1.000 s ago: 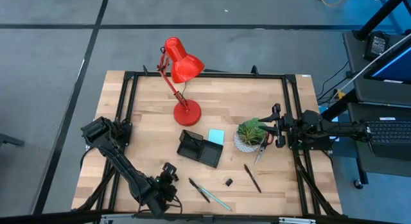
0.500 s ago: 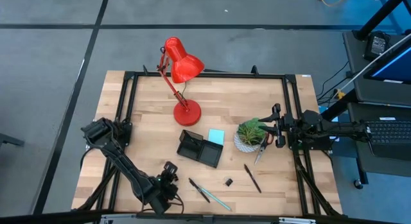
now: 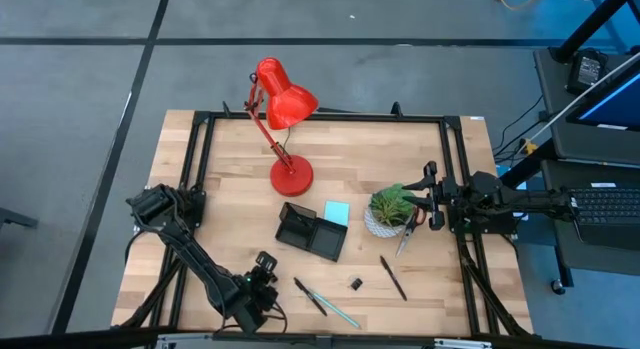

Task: Pick and place office supplies into organizer
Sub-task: Put the middle black binder clip into the black desk organizer

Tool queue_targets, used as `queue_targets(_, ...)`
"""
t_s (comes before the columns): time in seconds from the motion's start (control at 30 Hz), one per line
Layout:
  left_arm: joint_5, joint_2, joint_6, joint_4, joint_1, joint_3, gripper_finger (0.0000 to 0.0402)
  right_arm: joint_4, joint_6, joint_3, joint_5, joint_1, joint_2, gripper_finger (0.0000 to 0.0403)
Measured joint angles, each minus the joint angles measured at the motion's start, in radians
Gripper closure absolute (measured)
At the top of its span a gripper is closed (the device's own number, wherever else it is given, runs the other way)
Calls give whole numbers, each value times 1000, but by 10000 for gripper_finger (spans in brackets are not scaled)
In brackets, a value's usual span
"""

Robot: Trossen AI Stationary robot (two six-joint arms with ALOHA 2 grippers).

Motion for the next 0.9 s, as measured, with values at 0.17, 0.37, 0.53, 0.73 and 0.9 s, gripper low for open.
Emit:
queue_targets(0.17,-37,0,-50,-6,0,0,398,0,0,0,0,0,0,271)
queue_targets(0.37,-80,-53,-175,-70,23,0,399,0,-30,0,0,0,0,271)
queue_targets(0.53,-156,-117,-316,-128,79,0,399,1,-45,0,0,0,0,271)
queue_targets(0.73,-156,-137,-346,-139,187,0,399,1,-45,0,0,0,0,271)
queue_targets(0.9,-113,-135,-257,-136,263,0,399,1,-44,0,0,0,0,271)
